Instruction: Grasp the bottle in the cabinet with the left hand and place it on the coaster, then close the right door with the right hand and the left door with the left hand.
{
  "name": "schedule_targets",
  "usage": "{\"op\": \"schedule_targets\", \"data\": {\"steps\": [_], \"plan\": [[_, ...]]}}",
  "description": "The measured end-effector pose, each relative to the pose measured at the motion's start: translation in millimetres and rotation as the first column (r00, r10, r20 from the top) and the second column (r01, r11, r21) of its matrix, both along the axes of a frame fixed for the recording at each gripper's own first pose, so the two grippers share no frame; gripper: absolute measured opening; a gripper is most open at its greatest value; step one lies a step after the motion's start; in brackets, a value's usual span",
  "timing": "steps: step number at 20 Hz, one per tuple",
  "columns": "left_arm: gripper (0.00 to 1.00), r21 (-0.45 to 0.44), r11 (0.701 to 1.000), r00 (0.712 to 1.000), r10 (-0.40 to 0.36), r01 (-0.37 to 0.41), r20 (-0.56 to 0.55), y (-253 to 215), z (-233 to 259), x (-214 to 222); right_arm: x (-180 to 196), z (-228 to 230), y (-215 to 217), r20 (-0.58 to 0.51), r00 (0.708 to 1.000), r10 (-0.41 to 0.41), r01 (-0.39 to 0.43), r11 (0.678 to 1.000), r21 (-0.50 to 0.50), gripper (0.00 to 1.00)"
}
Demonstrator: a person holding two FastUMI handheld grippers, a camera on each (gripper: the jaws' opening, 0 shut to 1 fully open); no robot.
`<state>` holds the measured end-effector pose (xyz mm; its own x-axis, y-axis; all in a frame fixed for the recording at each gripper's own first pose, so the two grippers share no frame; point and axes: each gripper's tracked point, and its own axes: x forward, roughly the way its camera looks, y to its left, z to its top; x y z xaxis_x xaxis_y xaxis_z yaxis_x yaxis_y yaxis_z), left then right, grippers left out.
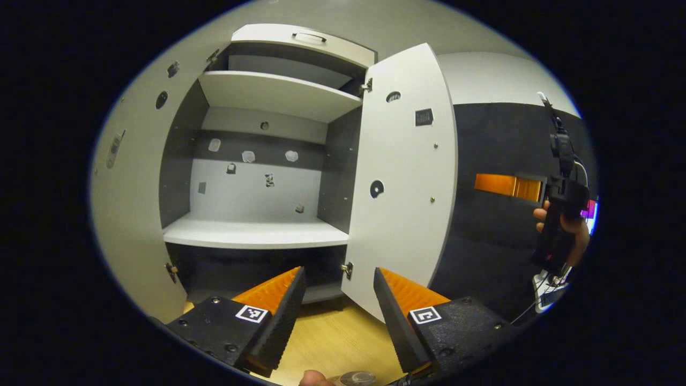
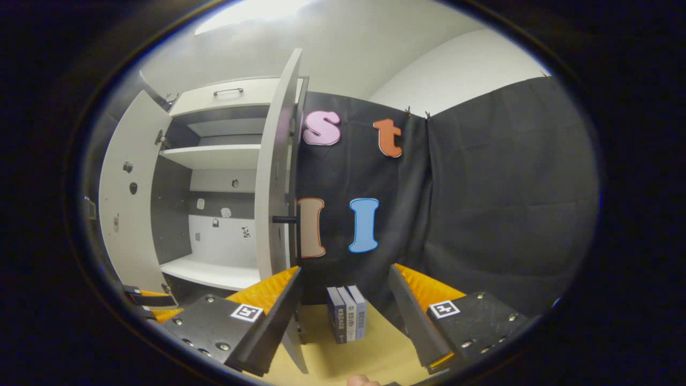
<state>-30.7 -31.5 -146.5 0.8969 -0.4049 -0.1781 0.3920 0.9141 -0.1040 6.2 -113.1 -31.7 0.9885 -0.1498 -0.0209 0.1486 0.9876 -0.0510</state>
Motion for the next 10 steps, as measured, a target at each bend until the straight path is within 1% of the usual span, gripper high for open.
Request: {"op": "schedule_targets", "data": {"steps": [6,7,8,10], "plan": [[0.81,0.03,0.995,0.994,0.094,-0.095,0.059,32.1,27.5,5.7,11.9,-6.1,9.6,-0.013,0.999,0.034,-0.034,0.999,-0.003,0.94],[0.81,0.033,0.993,0.992,0.108,-0.11,0.062,36.6,28.7,6.8,13.9,-6.4,12.3,-0.014,0.999,0.042,-0.042,0.999,-0.005,0.97],[0.81,0.033,0.992,0.991,0.12,-0.122,0.061,40.0,27.4,8.1,15.8,-7.5,13.8,-0.016,0.999,0.045,-0.046,0.999,-0.009,0.94],[0.81,0.026,0.99,0.989,0.136,-0.138,0.056,44.6,26.1,6.5,18.2,-9.6,17.1,-0.021,0.998,0.051,-0.052,0.998,-0.021,0.94]]}}
